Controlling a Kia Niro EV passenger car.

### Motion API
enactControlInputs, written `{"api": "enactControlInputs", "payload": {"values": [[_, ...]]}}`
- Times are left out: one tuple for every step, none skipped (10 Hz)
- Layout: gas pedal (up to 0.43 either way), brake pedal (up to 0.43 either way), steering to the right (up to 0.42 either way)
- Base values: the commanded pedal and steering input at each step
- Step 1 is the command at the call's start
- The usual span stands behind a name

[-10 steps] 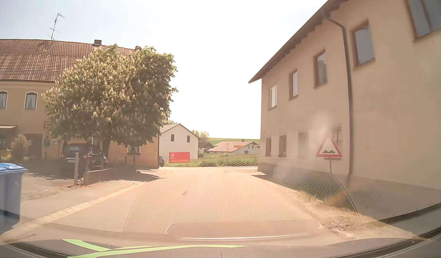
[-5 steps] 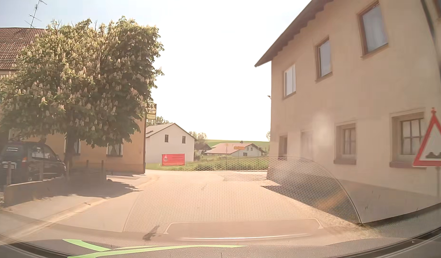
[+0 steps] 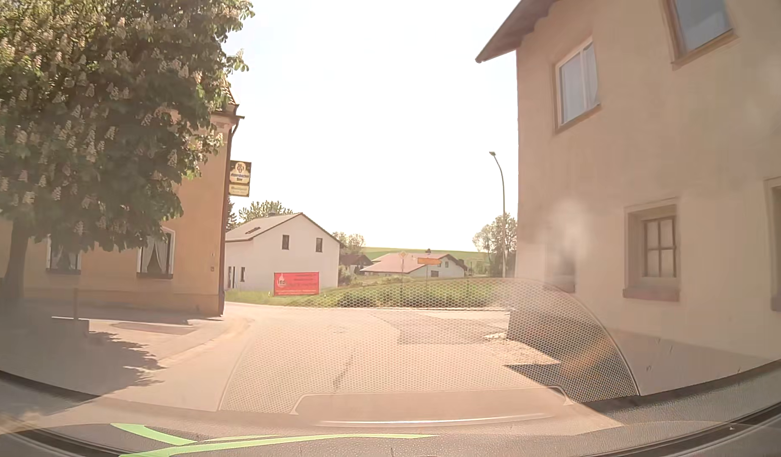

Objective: Follow the waypoints while adhering to traffic rules and regulations

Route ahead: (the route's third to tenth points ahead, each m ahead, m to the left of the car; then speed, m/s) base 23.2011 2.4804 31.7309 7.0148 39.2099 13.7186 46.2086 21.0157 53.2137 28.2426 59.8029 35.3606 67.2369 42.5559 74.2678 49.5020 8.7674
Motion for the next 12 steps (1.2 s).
{"api": "enactControlInputs", "payload": {"values": [[0.0, 0.0, -0.001], [0.0, 0.0, -0.003], [0.0, 0.0, -0.004], [0.0, 0.0, -0.006], [0.0, 0.0, -0.008], [0.0, 0.0, -0.008], [0.0, 0.0, -0.011], [0.0, 0.0, -0.015], [0.0, 0.0, -0.018], [0.0, 0.0, -0.026], [0.0, 0.0, -0.036], [0.0, 0.0, -0.049]]}}
